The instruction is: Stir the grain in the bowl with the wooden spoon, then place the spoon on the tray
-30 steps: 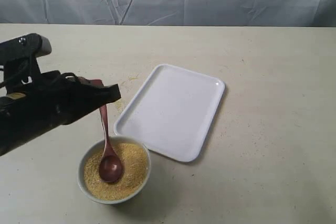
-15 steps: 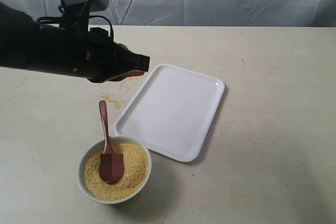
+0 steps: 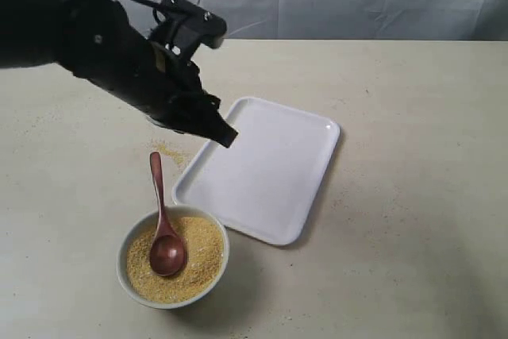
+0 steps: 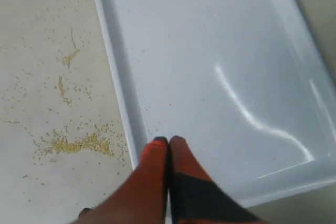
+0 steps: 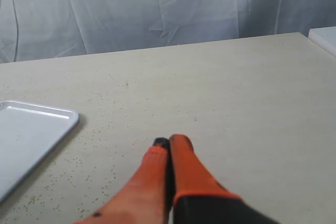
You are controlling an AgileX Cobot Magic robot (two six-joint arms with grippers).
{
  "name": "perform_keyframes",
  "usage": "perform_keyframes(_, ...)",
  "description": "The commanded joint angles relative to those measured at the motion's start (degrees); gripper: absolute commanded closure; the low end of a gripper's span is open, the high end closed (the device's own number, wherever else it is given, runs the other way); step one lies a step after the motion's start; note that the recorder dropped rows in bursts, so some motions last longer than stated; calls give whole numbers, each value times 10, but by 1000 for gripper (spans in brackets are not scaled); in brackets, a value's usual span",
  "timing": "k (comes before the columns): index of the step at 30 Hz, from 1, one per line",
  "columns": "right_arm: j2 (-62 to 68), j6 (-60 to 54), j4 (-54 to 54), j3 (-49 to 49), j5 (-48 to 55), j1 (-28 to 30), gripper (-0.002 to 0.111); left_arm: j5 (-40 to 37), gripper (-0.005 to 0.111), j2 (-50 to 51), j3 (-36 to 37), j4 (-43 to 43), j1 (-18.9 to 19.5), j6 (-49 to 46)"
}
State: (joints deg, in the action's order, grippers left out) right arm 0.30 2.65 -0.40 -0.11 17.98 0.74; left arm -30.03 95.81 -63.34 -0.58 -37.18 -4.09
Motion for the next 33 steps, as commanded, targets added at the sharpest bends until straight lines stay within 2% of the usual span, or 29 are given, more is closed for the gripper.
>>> perform_keyframes(1, -3, -1, 1, 1, -5, -2, 108, 18, 107, 64, -2, 30, -4, 4)
perform_keyframes(6, -3, -1, 1, 1, -5, -2, 108, -21, 107, 102, -2, 75, -4, 13)
perform_keyframes(11, -3, -1, 1, 1, -5, -2, 108, -123, 107, 102, -2, 208, -4, 119)
perform_keyframes(21, -3, -1, 1, 1, -5, -2, 108, -244, 107, 102, -2, 209, -4, 120)
perform_keyframes(33, -3, -1, 1, 1, -5, -2, 108, -299, 107, 89, -2, 182, -4, 122)
